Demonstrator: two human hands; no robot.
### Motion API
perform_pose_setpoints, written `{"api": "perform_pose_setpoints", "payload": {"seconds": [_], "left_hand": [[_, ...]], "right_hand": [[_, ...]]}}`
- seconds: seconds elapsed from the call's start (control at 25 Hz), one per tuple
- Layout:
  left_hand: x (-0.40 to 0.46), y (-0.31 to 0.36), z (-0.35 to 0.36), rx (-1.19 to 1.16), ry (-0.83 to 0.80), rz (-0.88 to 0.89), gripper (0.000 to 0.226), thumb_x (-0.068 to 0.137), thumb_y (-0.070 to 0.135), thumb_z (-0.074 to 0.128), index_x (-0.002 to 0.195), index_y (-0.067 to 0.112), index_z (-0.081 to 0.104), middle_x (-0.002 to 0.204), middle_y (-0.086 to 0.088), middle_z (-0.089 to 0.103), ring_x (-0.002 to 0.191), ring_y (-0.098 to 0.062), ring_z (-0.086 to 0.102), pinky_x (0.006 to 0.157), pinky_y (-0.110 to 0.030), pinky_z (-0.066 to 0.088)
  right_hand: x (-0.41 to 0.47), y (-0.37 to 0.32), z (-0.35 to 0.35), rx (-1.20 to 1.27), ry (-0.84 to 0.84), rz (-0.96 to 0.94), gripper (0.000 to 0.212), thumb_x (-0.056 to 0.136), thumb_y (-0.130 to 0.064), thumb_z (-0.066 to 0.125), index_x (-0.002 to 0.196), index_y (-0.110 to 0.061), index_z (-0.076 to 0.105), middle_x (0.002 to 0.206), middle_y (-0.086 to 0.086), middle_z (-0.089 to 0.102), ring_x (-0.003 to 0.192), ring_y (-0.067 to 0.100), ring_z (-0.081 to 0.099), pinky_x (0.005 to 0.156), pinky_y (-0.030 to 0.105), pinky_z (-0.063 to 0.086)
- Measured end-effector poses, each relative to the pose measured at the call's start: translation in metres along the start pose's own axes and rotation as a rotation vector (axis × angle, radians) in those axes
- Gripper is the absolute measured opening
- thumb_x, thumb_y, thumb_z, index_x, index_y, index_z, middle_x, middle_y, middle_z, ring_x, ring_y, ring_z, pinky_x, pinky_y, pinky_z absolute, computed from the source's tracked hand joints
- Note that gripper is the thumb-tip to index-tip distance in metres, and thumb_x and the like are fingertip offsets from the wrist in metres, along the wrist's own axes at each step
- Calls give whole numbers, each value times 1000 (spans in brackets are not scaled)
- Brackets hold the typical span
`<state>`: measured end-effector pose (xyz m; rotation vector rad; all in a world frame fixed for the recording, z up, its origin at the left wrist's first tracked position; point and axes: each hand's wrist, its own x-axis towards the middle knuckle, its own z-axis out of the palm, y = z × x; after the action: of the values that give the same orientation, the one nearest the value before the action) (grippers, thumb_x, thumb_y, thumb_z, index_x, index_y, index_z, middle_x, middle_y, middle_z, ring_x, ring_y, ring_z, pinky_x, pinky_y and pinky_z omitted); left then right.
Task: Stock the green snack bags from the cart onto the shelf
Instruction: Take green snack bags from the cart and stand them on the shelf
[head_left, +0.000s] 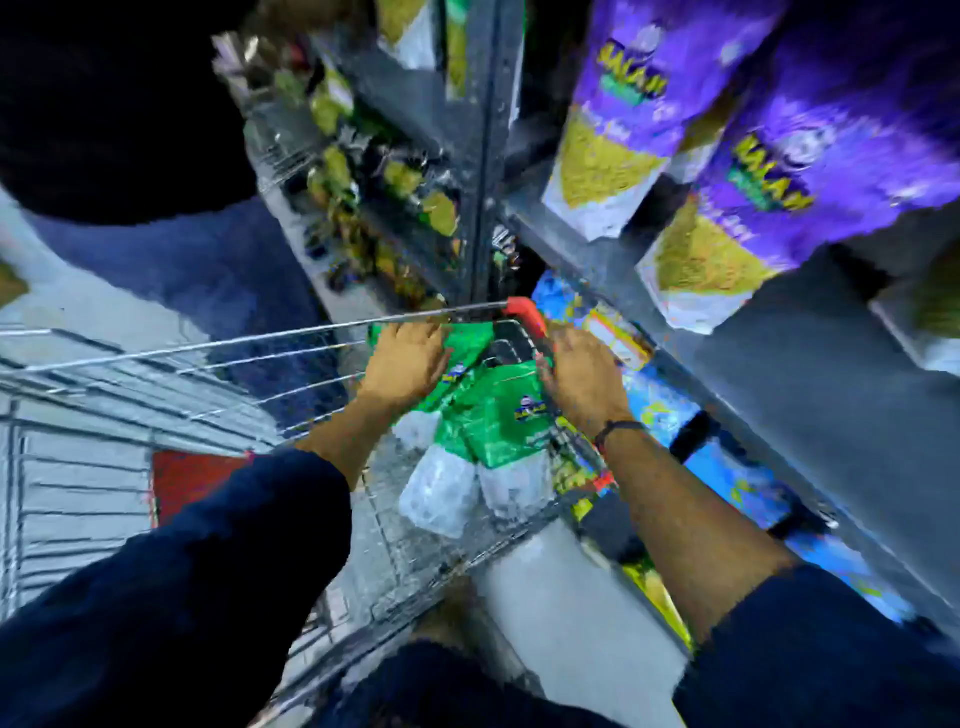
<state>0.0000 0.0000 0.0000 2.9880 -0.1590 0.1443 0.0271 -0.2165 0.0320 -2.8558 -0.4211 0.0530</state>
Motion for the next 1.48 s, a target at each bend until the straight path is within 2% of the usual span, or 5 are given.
{"api": "perform_pose_setpoints", "payload": {"seconds": [0.2, 0.4, 0.72, 1.0, 1.48], "left_hand": [[-19, 5, 68, -406, -690, -354, 34, 92, 34, 46, 104, 5, 60, 101, -28, 65, 93, -30, 66, 73, -35, 52], [-22, 29, 112, -1226, -609, -887, 17, 85, 12, 62, 89, 17, 46, 61, 3, 54, 41, 1, 48, 36, -14, 39], [-17, 58, 172, -1327, -282, -1211, 12, 91, 16, 49, 101, 10, 49, 118, -30, 55, 113, -42, 54, 97, -56, 44], [-41, 93, 71, -1502, -9, -915, 14, 95, 11, 40, 84, 19, 42, 83, -4, 54, 75, -18, 55, 56, -24, 54], [3, 250, -107, -1312, 182, -31, 10, 82, 35, 49, 79, 25, 47, 81, -13, 51, 77, -19, 46, 68, -36, 39]], "right_hand": [[23, 17, 70, 193, -640, 408, 46, 90, -24, 51, 126, 4, 48, 137, 22, 49, 126, 33, 46, 101, 34, 37], [43, 38, 103, 519, -591, 545, 43, 84, -11, 60, 122, 6, 50, 128, 27, 55, 106, 27, 53, 79, 31, 41], [36, 56, 123, 788, -505, 674, 57, 78, -6, 66, 129, -2, 40, 115, 12, 57, 103, 25, 55, 97, 39, 44], [0, 67, 70, 916, -390, 412, 63, 70, -9, 75, 124, -3, 43, 127, 19, 56, 117, 31, 54, 105, 45, 43], [-116, 157, -166, 791, 261, 142, 41, 77, -29, 68, 112, -8, 63, 115, 11, 69, 96, 11, 63, 71, 22, 52]]}}
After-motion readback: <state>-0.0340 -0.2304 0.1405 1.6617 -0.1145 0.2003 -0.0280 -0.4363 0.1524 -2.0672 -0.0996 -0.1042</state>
